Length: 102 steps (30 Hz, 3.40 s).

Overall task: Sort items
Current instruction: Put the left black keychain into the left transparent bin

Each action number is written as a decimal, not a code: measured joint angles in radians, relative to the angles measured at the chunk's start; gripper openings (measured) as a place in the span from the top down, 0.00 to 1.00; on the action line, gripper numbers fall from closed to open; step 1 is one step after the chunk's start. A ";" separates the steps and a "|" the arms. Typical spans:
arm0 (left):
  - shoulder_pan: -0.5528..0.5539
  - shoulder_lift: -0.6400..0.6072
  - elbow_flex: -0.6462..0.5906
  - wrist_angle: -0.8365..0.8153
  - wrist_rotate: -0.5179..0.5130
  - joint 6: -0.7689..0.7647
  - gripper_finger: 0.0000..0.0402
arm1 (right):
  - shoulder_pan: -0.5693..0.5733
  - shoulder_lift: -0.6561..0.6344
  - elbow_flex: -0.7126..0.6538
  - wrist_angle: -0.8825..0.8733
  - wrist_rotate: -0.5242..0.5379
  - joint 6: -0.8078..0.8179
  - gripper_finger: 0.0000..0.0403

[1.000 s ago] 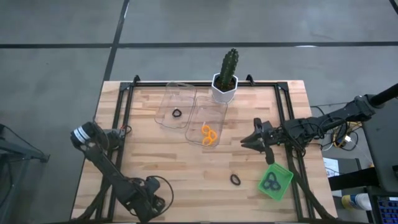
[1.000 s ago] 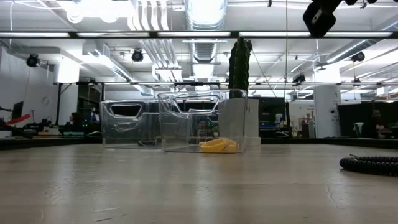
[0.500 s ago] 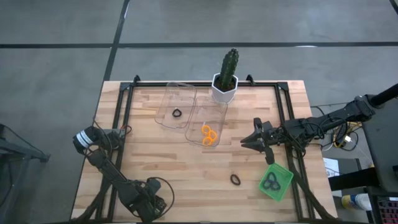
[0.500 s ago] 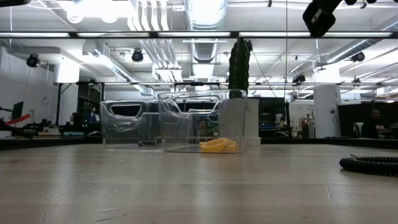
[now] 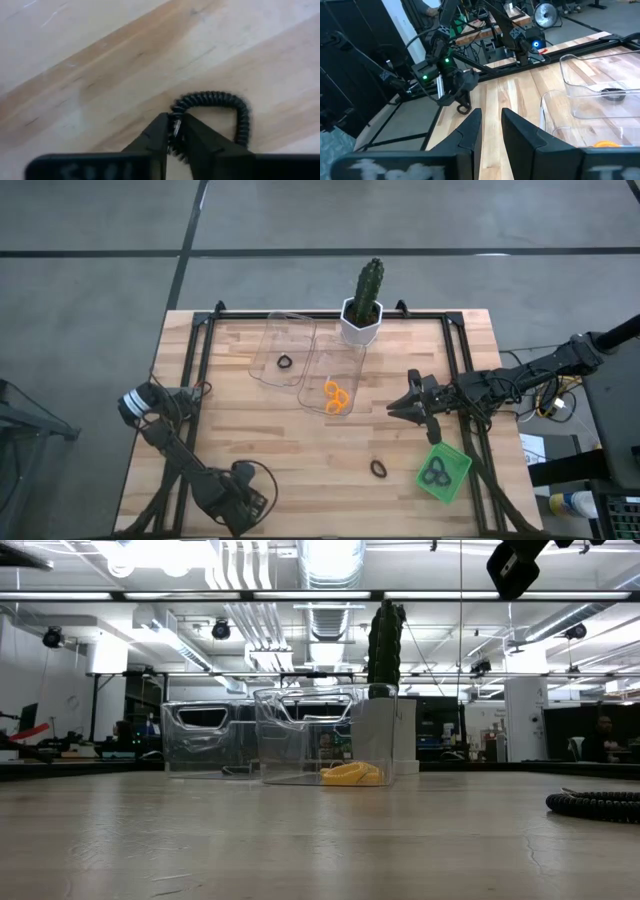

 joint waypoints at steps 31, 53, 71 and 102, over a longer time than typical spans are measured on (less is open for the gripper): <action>0.292 -0.388 0.423 -0.732 -0.655 0.234 0.98 | 0.000 0.000 0.000 0.000 0.002 -0.004 0.83; 1.109 -0.386 0.407 -0.298 -0.360 1.076 0.99 | -0.014 -0.221 -0.042 -0.120 -0.002 -0.213 0.83; 1.320 -0.363 0.107 0.077 -0.117 1.094 0.99 | -0.014 -0.381 -0.259 -0.107 -0.024 -0.083 0.83; 1.433 -0.171 0.119 0.089 -0.098 1.192 0.86 | -0.014 -0.381 -0.293 -0.103 -0.024 0.052 0.83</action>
